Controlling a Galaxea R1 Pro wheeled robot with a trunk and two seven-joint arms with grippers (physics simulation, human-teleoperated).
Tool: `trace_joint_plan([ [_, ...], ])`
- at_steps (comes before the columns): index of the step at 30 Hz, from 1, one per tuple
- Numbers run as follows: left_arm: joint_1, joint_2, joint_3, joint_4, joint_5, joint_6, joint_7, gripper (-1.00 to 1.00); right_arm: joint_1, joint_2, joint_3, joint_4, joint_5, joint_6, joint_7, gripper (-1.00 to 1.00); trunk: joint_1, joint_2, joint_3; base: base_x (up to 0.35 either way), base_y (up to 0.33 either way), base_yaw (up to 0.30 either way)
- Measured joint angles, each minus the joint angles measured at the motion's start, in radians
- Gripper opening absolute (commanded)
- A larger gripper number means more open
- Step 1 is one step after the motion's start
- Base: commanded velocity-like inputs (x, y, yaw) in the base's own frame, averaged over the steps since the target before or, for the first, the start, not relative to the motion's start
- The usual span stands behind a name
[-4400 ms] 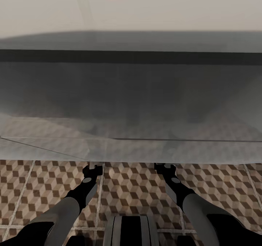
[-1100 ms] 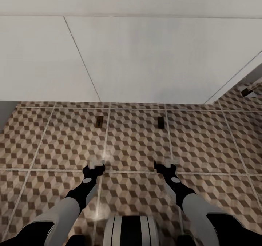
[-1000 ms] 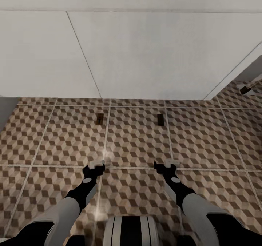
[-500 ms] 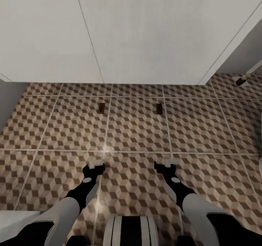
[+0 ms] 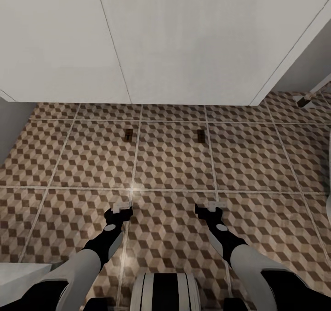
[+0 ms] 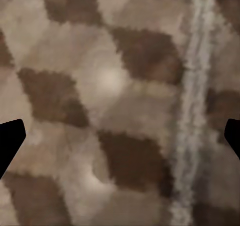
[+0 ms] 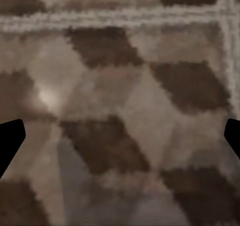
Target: Take the four mousetraps from the cabinet in the bathroom and place them on the bathroom floor. Make sure all four end up on the same floor surface, and ensure that at least two of them are either under or directly next to the same bathroom sink.
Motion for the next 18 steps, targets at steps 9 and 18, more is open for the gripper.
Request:
trace_joint_plan([
  [9,0.000,-0.001,0.000,0.001,-0.001,0.000,0.000,1.00,0.000,0.000,0.000,0.000,0.000,0.000,-0.003,1.00,-0.001,0.001,0.011,-0.002,0.000,0.000],
  [18,0.000,0.000,0.000,0.000,-0.001,0.000,0.000,1.00,0.000,0.000,0.001,0.000,0.000,0.000,-0.003,1.00,-0.005,0.003,0.046,0.000,0.000,0.000],
])
